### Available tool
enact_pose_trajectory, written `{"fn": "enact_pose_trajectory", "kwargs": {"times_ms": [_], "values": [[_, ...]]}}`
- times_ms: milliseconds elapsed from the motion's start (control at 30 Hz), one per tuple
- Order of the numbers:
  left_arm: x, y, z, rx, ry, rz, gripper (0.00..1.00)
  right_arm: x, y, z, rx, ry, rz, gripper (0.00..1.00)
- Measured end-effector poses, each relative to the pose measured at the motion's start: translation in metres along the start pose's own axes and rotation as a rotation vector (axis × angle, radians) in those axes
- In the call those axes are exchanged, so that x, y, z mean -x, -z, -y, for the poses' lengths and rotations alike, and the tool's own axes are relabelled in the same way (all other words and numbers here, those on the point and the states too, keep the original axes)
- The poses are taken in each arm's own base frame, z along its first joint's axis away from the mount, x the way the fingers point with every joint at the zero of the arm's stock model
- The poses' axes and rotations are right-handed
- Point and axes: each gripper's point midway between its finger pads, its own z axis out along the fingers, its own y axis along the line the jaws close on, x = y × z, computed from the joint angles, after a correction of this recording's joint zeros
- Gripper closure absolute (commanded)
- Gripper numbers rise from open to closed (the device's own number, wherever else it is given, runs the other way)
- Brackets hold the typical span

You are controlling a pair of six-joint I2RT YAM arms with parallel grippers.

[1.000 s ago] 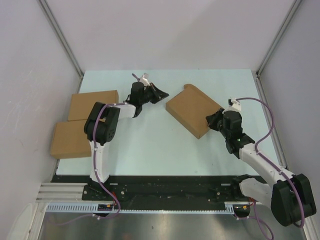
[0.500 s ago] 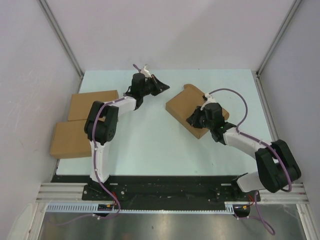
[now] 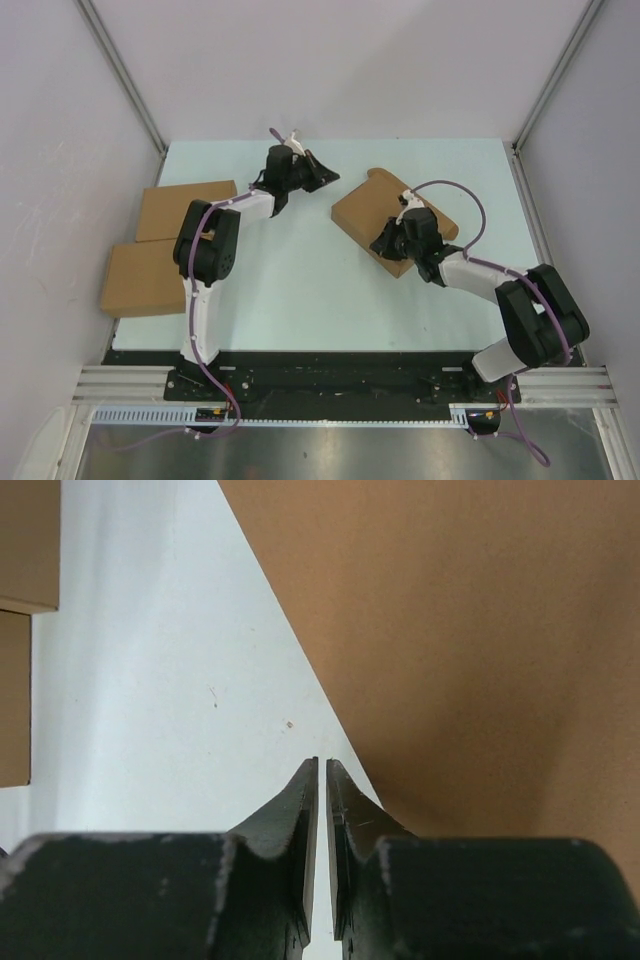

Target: Fold the paper box

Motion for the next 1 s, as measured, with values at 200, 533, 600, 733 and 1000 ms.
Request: {"fn": "enact_pose_trajectory", "kwargs": {"times_ms": [200, 533, 600, 733, 1000], "values": [[0.003, 0.001, -0.002, 0.003, 0.002, 0.004, 1.0, 0.026, 0.01, -0.011, -0.001, 0.049, 0.085, 0.92], [-0.006, 0.003, -0.01, 0.009, 0.01, -0.01, 1.0, 0.023, -0.012, -0.004, -0.075, 0.132, 0.058, 0.93], [-0.008, 0.003, -0.012, 0.014, 0.013, -0.014, 1.0, 0.014, -0.015, 0.001, -0.096, 0.139, 0.03, 0.93], [-0.01, 0.004, -0.014, 0.015, 0.015, -0.021, 1.0, 0.005, -0.017, 0.003, -0.118, 0.16, 0.01, 0.94], [-0.014, 0.005, -0.018, 0.021, 0.02, -0.028, 1.0, 0.003, -0.016, 0.004, -0.153, 0.194, 0.023, 0.94]]}}
